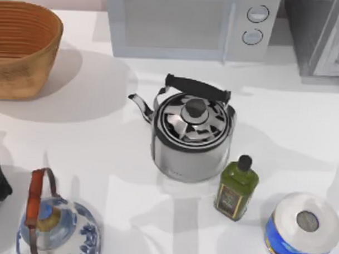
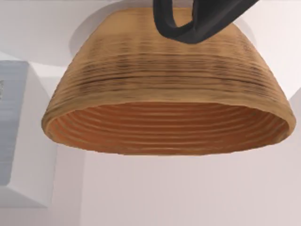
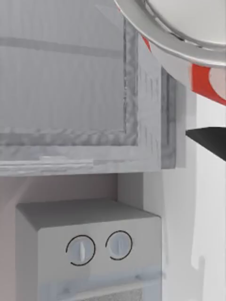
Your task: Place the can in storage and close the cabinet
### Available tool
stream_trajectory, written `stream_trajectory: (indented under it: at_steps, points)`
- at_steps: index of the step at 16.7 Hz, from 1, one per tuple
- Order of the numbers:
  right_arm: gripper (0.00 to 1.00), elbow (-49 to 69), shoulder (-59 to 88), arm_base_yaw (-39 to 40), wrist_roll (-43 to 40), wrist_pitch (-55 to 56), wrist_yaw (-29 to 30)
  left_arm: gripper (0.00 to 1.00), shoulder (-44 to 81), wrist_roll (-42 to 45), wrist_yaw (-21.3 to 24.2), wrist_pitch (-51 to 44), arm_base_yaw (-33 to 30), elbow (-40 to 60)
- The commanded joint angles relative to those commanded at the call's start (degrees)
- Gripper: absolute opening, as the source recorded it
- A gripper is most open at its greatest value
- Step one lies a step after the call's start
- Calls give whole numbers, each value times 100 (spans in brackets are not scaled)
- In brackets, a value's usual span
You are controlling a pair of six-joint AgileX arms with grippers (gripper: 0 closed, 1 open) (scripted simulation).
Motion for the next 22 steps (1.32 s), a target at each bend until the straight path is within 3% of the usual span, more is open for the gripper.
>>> stream_trajectory:
  at_steps: [7, 11, 15, 22]
  points:
    - [0, -109, -125, -27, -8, 10, -35, 100, 0, 0, 0, 0, 0, 0]
    - [0, 504, 479, 71, -40, -289, 46, 100, 0, 0, 0, 0, 0, 0]
    - [0, 2081, 1876, 253, -49, -752, 246, 100, 0, 0, 0, 0, 0, 0]
    - [0, 6203, 4799, 643, 9, -1568, 686, 100, 0, 0, 0, 0, 0, 0]
